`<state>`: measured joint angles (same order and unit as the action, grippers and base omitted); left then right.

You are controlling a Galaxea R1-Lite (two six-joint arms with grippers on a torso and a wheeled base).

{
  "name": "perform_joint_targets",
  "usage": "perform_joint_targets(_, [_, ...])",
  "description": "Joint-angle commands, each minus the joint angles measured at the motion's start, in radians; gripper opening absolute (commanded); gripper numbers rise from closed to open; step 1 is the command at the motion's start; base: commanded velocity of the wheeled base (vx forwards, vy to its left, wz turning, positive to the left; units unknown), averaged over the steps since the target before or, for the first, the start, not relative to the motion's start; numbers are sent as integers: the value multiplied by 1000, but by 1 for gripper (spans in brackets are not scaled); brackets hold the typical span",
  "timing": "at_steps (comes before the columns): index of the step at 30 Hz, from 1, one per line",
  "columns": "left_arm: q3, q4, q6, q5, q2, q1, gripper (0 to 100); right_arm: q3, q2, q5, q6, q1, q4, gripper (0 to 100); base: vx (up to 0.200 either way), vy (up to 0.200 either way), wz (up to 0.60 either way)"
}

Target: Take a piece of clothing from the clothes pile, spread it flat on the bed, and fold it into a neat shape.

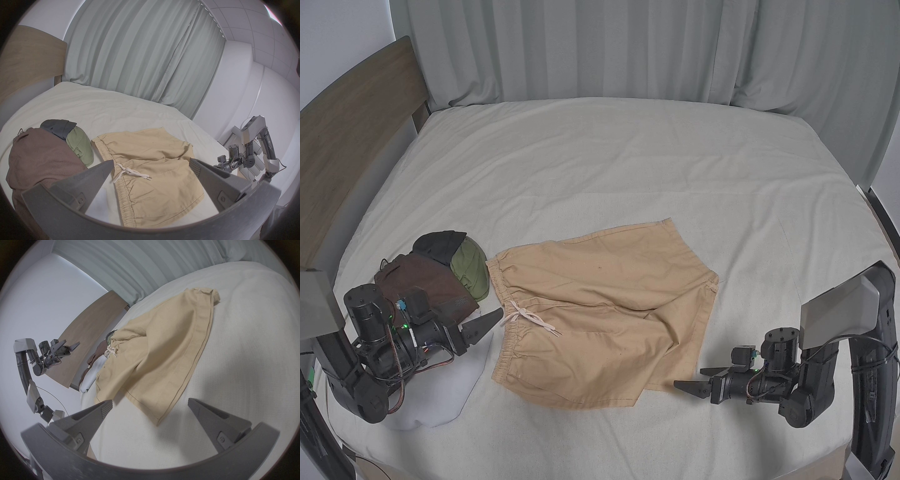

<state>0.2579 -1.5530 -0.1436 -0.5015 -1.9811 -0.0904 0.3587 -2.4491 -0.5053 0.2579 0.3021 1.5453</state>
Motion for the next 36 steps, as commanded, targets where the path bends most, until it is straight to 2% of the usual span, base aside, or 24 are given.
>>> perform_joint_targets(1, [0,-1,-1,0,-1,0,100,12,-30,5,6,15,1,100,0,0,0])
perform_joint_targets(5, [1,-1,-1,0,-1,1,100,36,-64,36,12,17,-1,100,0,0,0])
perform_joint_targets(10, [1,-1,-1,0,-1,1,100,52,-83,44,18,28,-1,100,0,0,0])
perform_joint_targets(17, [1,-1,-1,0,-1,1,100,69,-83,74,110,71,1,100,0,0,0])
perform_joint_targets(26, [1,-1,-1,0,-1,1,100,69,-87,74,113,71,1,100,0,0,0])
perform_joint_targets(27, [1,-1,-1,0,-1,1,100,69,-87,76,113,71,1,0,0,0,0])
perform_joint_targets(36, [1,-1,-1,0,-1,1,100,68,-93,77,112,69,1,0,0,0,0])
